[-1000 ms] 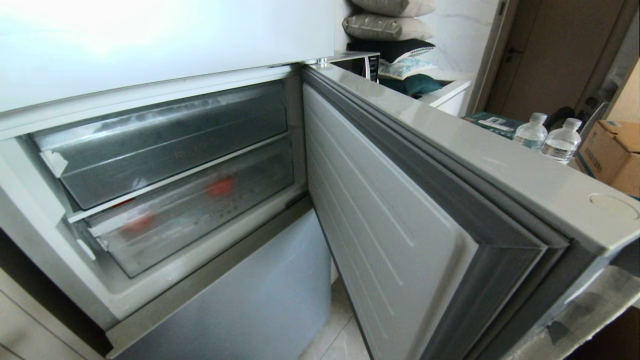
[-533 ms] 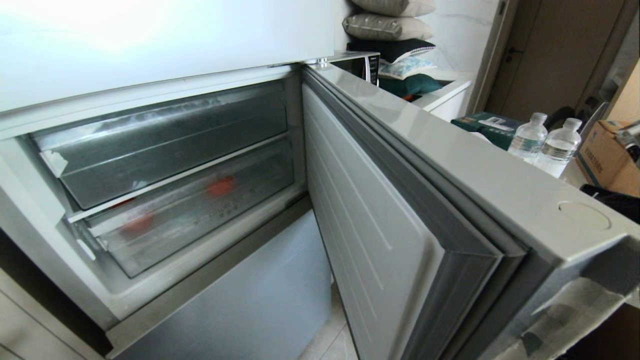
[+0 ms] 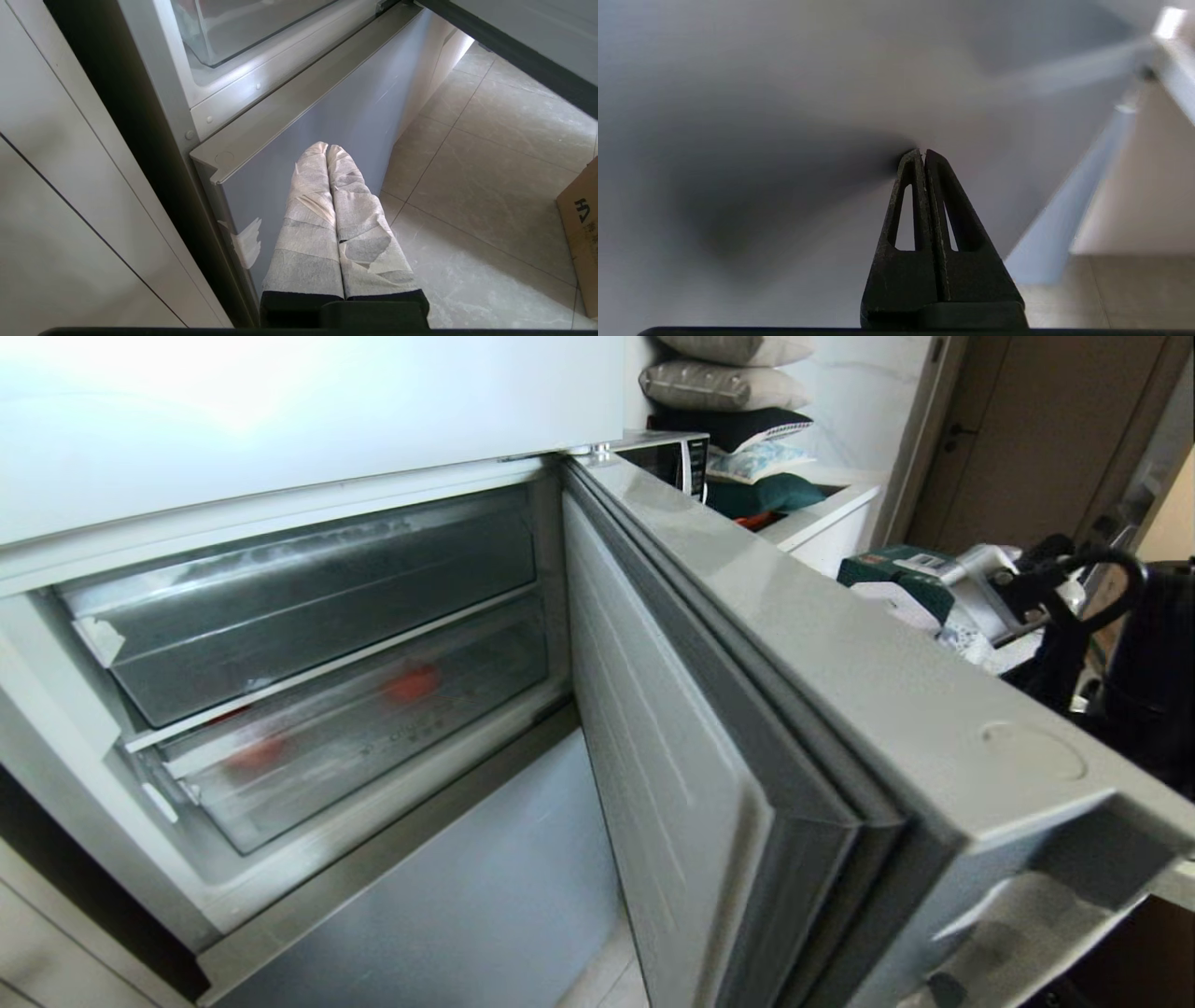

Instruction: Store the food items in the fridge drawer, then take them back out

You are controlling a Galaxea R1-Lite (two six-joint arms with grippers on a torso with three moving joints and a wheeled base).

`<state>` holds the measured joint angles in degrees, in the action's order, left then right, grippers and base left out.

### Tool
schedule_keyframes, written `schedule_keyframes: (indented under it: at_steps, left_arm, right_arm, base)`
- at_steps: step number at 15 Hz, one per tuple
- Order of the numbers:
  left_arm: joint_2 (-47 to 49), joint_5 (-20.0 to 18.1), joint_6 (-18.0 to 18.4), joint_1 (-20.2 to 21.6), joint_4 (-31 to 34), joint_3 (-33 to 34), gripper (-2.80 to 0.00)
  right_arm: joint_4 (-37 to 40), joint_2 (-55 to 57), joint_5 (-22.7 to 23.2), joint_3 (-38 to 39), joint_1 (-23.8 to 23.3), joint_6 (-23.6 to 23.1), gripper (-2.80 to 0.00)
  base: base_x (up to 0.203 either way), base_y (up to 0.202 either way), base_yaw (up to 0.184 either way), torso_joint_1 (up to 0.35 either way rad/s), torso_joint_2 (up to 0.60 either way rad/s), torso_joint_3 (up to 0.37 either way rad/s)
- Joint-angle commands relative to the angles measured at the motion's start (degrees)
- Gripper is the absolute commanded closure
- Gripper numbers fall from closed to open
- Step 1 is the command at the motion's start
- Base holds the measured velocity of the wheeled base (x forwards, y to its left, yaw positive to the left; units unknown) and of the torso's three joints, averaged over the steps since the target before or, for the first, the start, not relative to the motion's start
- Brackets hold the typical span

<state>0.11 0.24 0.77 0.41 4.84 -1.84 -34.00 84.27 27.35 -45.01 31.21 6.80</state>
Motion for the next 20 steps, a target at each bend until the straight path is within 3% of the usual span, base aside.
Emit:
schedule_keyframes:
  at_steps: [1,6,11,20]
  left_arm:
    - [0.0,0.0,0.0,0.0,0.0,0.0,0.0]
    - [0.0,0.0,0.0,0.0,0.0,0.0,0.0]
    - [0.0,0.0,0.0,0.0,0.0,0.0,0.0]
    - [0.0,0.0,0.0,0.0,0.0,0.0,0.0]
  right_arm:
    - [-0.7,4.3,0.2,-1.8,1.9,0.0,0.0]
    - [-2.0,16.0,0.2,-12.6,5.4,-0.8,0.0]
    - [-13.4,31.4,0.3,-25.1,7.8,-0.8,0.0]
    - [-19.5,53.4,-0.4,-51.3,13.0,-1.2,0.0]
  base:
    - [0.0,0.0,0.0,0.0,0.0,0.0]
    - [0.0,0.0,0.0,0.0,0.0,0.0]
    - [0.0,0.0,0.0,0.0,0.0,0.0]
    - [0.0,0.0,0.0,0.0,0.0,0.0]
